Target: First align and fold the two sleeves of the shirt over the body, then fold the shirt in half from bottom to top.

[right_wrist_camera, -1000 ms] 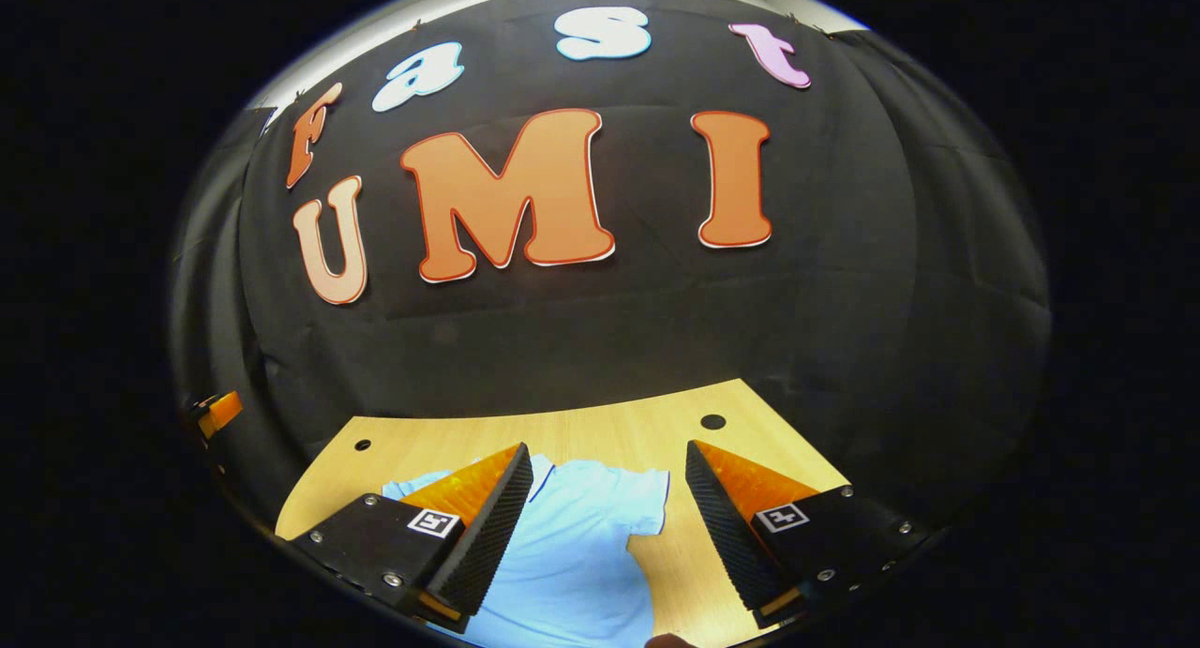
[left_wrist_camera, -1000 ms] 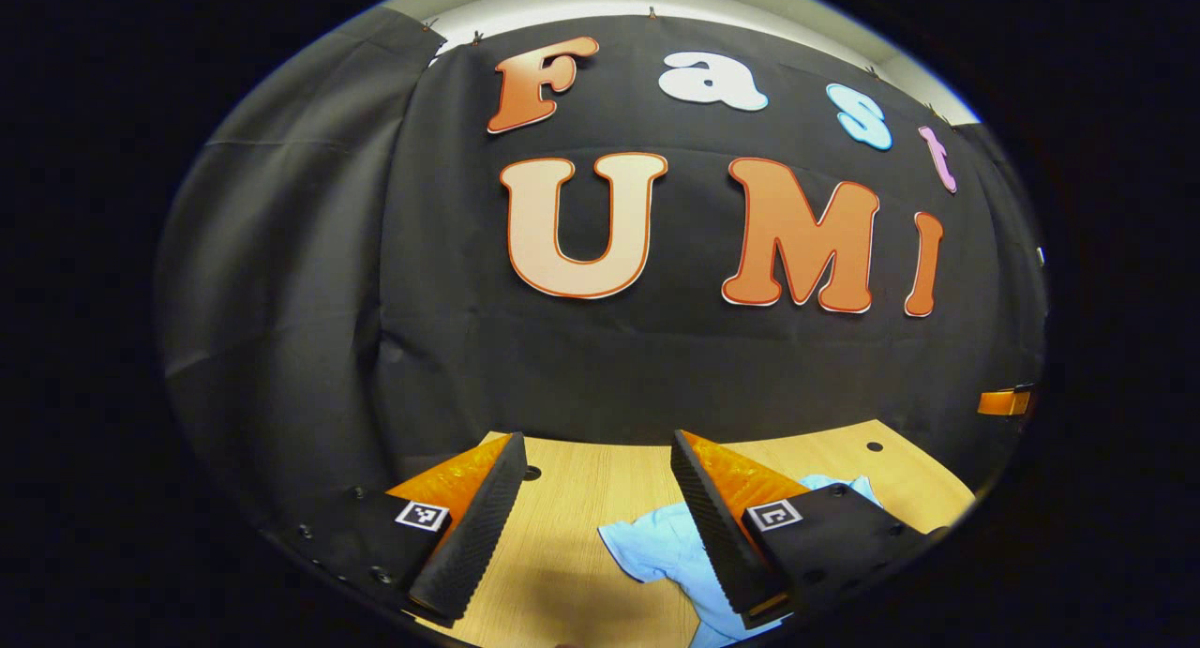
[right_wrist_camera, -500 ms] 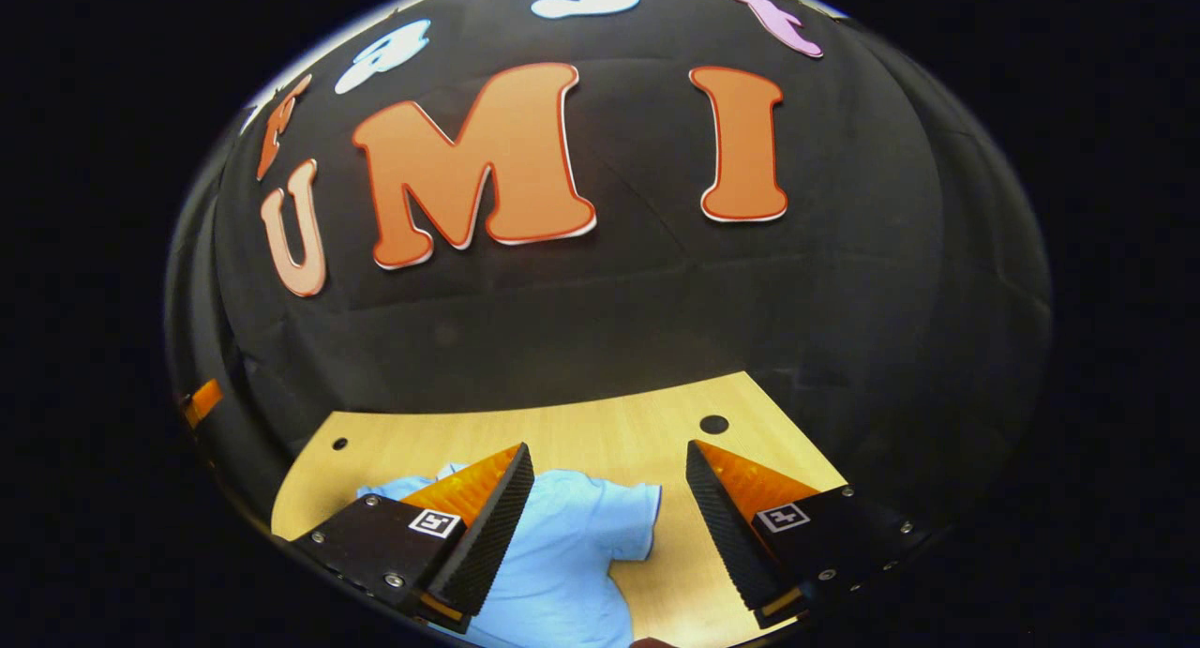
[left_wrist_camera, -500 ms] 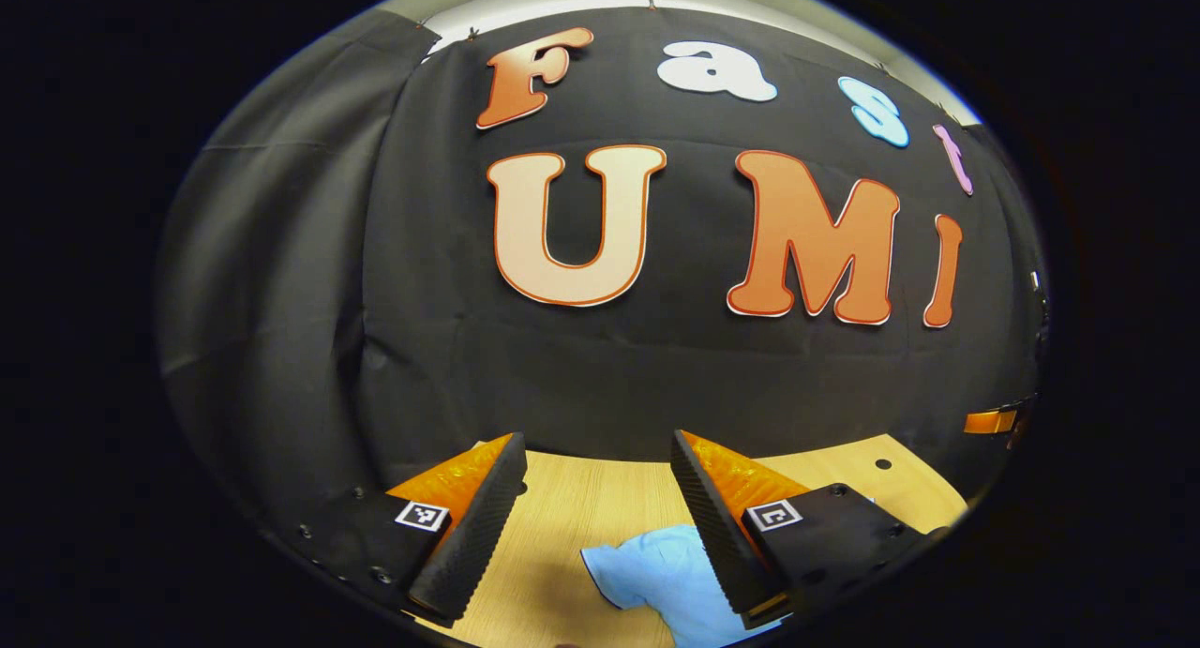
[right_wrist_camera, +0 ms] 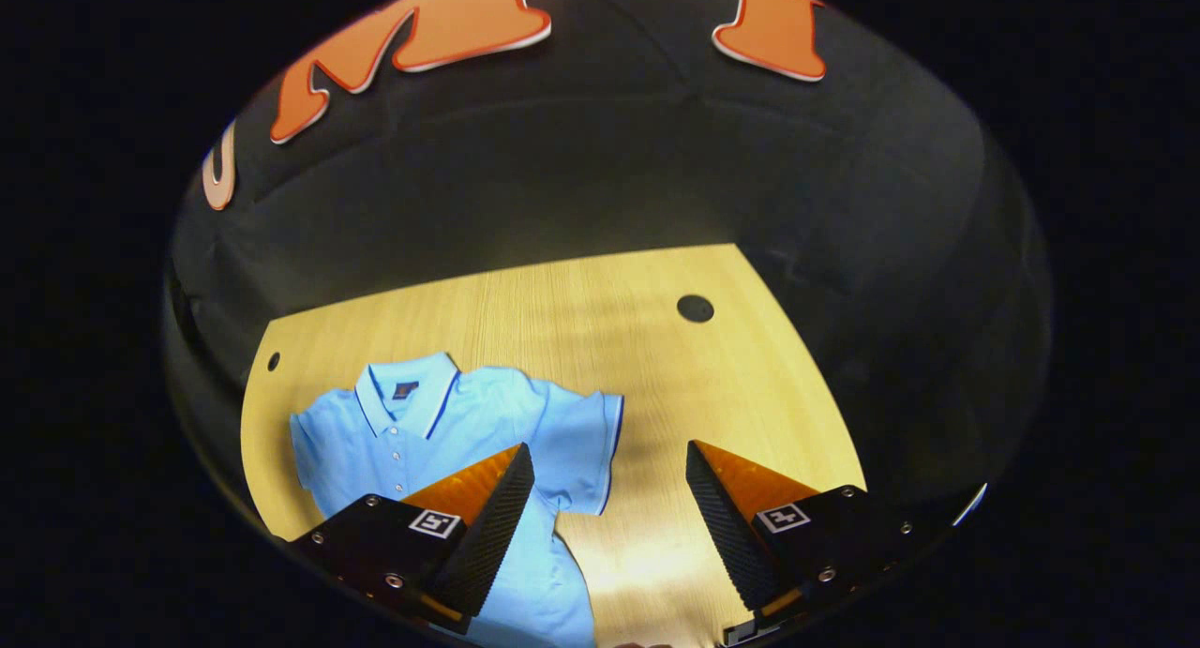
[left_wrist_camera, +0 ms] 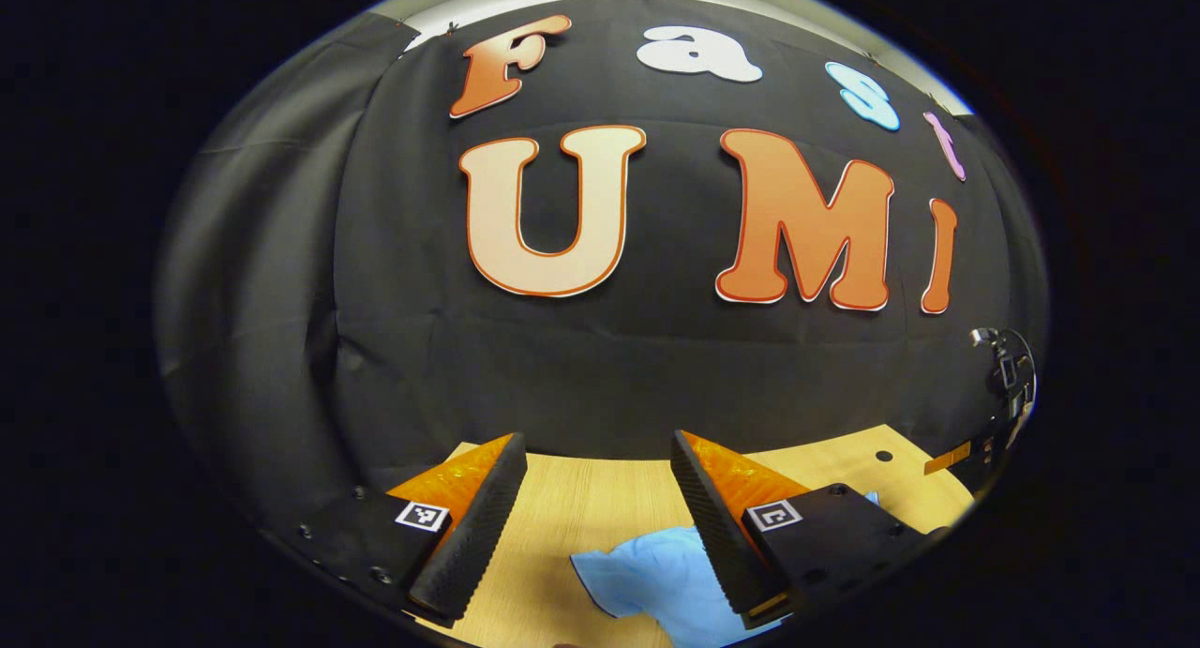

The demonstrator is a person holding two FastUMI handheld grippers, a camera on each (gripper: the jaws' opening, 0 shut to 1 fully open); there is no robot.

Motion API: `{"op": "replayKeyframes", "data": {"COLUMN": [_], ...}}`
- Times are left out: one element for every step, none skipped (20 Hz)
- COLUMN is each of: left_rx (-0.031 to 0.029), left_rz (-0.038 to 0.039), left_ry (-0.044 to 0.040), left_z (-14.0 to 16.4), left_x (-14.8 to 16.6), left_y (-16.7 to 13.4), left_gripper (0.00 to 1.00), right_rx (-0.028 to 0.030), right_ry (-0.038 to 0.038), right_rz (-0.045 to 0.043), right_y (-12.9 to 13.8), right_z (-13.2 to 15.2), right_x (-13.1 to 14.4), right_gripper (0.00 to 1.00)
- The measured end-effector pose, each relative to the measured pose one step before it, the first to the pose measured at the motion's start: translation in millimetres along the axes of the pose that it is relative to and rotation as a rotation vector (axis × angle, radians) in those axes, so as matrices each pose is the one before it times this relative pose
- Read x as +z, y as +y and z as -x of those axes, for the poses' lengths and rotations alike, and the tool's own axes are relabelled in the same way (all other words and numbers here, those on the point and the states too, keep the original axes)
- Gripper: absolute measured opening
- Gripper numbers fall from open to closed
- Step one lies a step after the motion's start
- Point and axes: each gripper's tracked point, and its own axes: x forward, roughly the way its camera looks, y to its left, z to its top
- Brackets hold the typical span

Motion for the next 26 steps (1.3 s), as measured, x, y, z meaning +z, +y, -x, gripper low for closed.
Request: {"op": "replayKeyframes", "data": {"left_rx": [-0.00121,0.00353,0.00458,0.00661,0.01022,0.01092,0.01404,0.00906,0.00549,0.00356,0.00329,0.00798,0.00803,0.00766,0.00501,0.00296,0.0027,0.00242,0.00286,0.00563,0.00525,0.00048,-0.00022,0.004,0.00283,0.00134], "left_rz": [0.00599,0.00707,0.00856,0.00649,0.00334,-0.00044,-0.00039,0.00672,0.01214,0.01386,0.00798,0.00198,-0.00151,-0.00009,0.00285,0.00398,0.00479,0.00608,0.00507,0.00193,-0.00176,-0.00245,-0.00326,-0.00362,-0.00145,0.00015], "left_ry": [0.01005,0.0127,0.00815,0.00364,0.00123,0.00225,0.00542,0.00762,0.00566,0.00731,0.00819,0.00796,0.00663,0.0042,0.00497,0.00483,0.00677,0.00647,0.00584,0.00519,0.00311,0.00001,-0.00041,0.00096,0.00072,0.00045], "left_z": [-2.87,-1.76,-0.62,-3.13,-1.17,-1.77,-0.21,-0.36,-0.68,0.7,-1.16,-1.21,-1.19,1.17,-0.15,-0.59,-1.04,-1.19,-0.97,0.61,-1.31,0.24,0.92,-0.53,0.6,1.28], "left_x": [-3.54,-5.94,-3.59,-3.26,0.25,-2.1,-1.94,-4.53,-2.44,-3.17,-2.95,-4.58,-2.14,-2.6,-0.83,-2.89,-2.52,-3.65,-1.27,-1.79,-0.6,-0.57,0.83,0.13,0.06,0.05], "left_y": [4.8,4.59,5.31,5.67,6.74,7.63,6.92,7.28,5.34,4.07,3.17,4.16,4.35,4.9,3.71,2.23,1.0,2.62,0.65,2.27,0.74,-0.77,0.35,0.95,0.91,-0.66], "left_gripper": [0.98,0.98,1.0,1.0,1.0,1.0,1.0,1.0,1.0,1.0,1.0,1.0,1.0,1.0,1.0,1.0,1.0,1.0,1.0,1.0,1.0,1.0,1.0,1.0,1.0,1.0], "right_rx": [-0.0036,-0.01052,-0.00678,-0.00281,-0.00237,-0.00911,-0.00969,-0.01208,-0.00704,-0.00725,-0.00376,-0.00644,-0.00642,-0.00655,-0.00509,0.00213,-0.00025,0.00694,-0.00266,0.00444,0.0103,0.00881,0.01959,0.01148,0.00161,0.00022], "right_ry": [0.03702,0.03579,0.04104,0.03491,0.03309,0.02732,0.02243,0.01819,0.01707,0.01733,0.02225,0.02533,0.01132,0.00201,0.00236,0.00839,0.01007,0.02236,0.01608,0.01261,-0.00901,-0.00031,0.00688,0.00796,-0.0049,-0.00088], "right_rz": [0.01054,0.00202,0.00324,0.00378,-0.00468,-0.00476,-0.0033,-0.0101,-0.00423,-0.00233,-0.00275,-0.005,-0.00579,0.001,-0.00067,-0.00085,-0.00028,-0.00246,-0.00323,-0.00345,-0.00951,-0.00143,-0.00537,-0.00956,-0.01187,-0.01078], "right_y": [0.81,-0.06,2.34,2.32,2.13,0.13,-2.04,-0.98,-0.9,-0.47,0.41,-0.26,-0.08,-0.42,0.0,1.14,0.26,1.38,2.37,2.94,3.06,2.96,4.8,3.89,-0.98,-0.24], "right_z": [-12.51,-12.61,-12.22,-11.26,-11.73,-9.97,-9.18,-7.66,-7.36,-7.47,-6.43,-5.31,-5.19,-4.05,-2.67,-1.77,-1.76,-3.29,-5.0,-3.52,0.27,-0.13,0.15,-1.21,-0.39,1.58], "right_x": [-3.82,-3.7,-6.98,-3.44,-3.14,-2.51,-1.57,-0.51,-1.34,-1.29,-3.83,-3.04,-0.92,1.78,0.27,-0.45,-1.76,-2.54,-3.75,-1.81,3.32,0.79,-1.36,-1.46,3.31,1.06], "right_gripper": [0.99,0.99,0.99,0.99,0.98,0.99,0.99,0.99,0.99,0.99,0.99,0.99,0.99,0.99,0.99,1.0,1.0,1.0,0.99,0.99,0.95,0.92,0.79,0.74,0.58,0.55]}}
